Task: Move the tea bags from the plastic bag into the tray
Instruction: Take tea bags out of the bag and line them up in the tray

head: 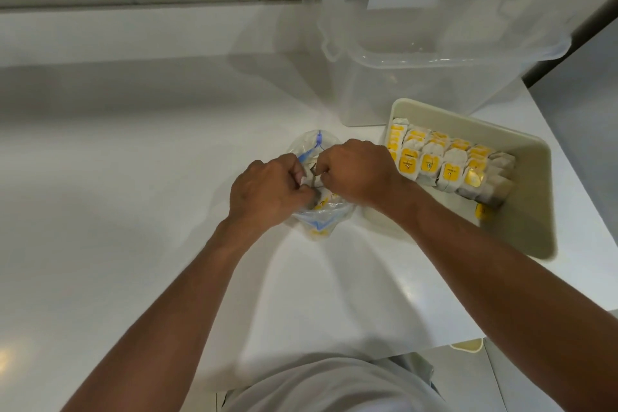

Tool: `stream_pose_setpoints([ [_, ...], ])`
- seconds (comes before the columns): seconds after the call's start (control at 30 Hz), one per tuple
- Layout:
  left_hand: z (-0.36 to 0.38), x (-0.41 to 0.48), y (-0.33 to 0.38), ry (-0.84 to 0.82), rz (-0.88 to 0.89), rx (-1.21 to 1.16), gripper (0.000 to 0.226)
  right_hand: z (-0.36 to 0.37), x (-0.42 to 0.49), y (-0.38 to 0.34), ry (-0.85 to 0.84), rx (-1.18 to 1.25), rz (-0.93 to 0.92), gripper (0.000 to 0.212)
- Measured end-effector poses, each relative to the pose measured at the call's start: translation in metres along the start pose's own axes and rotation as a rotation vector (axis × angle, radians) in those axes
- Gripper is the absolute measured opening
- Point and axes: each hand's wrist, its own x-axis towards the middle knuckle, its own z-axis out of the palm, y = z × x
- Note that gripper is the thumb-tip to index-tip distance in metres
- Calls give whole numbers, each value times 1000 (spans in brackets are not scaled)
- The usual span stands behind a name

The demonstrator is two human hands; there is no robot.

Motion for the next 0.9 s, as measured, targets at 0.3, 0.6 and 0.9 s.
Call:
stream_pose_setpoints([
  [0.3,-20,-3,2,-81,-36,-469,24,-29,-8,19,34,605,78,17],
  [0.6,-23,-2,9,-109,-21,-445,14,-28,-16,29,-12,873,61,18],
  [0.9,-34,-4,21,-25,101,-298,15,-37,-27,34,-30,970,85,12],
])
